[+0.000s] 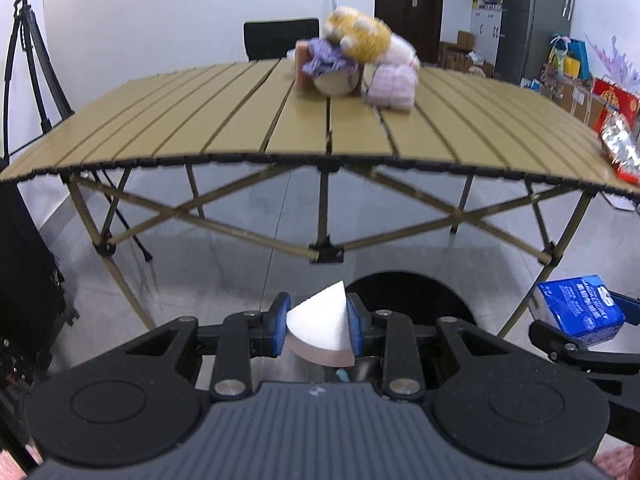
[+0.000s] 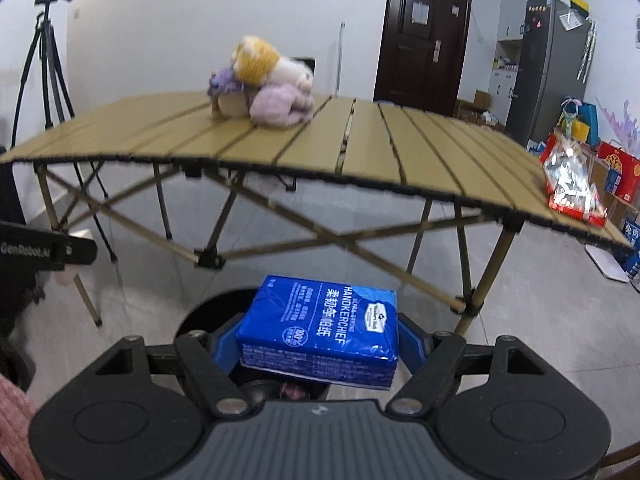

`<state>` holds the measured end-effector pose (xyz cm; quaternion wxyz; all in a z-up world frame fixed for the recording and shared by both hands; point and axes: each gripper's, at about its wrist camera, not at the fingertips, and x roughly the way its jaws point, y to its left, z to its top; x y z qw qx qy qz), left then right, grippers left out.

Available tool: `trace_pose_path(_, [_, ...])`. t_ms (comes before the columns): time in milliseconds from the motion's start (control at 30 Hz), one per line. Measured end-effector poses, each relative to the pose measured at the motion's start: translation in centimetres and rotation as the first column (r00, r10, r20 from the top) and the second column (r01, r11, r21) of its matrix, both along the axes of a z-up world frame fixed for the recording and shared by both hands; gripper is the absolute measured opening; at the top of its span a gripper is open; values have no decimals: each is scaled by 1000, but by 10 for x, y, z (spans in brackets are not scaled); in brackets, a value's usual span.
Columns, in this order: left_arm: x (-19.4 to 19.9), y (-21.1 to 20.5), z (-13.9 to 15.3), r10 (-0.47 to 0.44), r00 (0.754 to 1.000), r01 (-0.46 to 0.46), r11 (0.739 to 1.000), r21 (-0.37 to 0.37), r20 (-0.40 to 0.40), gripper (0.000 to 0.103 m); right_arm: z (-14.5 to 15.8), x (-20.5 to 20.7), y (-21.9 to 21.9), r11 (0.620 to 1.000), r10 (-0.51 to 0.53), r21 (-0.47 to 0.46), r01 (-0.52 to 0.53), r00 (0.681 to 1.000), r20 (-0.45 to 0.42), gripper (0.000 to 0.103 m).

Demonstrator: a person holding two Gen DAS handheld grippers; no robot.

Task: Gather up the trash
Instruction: 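Carry the tissue pack and foam wedge over the black bin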

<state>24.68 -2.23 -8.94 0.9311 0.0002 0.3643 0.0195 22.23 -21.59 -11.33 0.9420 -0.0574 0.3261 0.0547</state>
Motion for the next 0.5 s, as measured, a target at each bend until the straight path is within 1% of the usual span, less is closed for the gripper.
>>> trace_pose_path(267, [7, 11, -37, 7, 997, -6, 1000, 6, -82, 30, -41, 4, -6, 1000, -21, -23, 18, 992, -125, 76])
trace_pose_path(500, [13, 14, -65, 4, 989, 4, 999, 49, -148, 30, -68, 7, -16, 998, -58, -49, 49, 979, -196, 76])
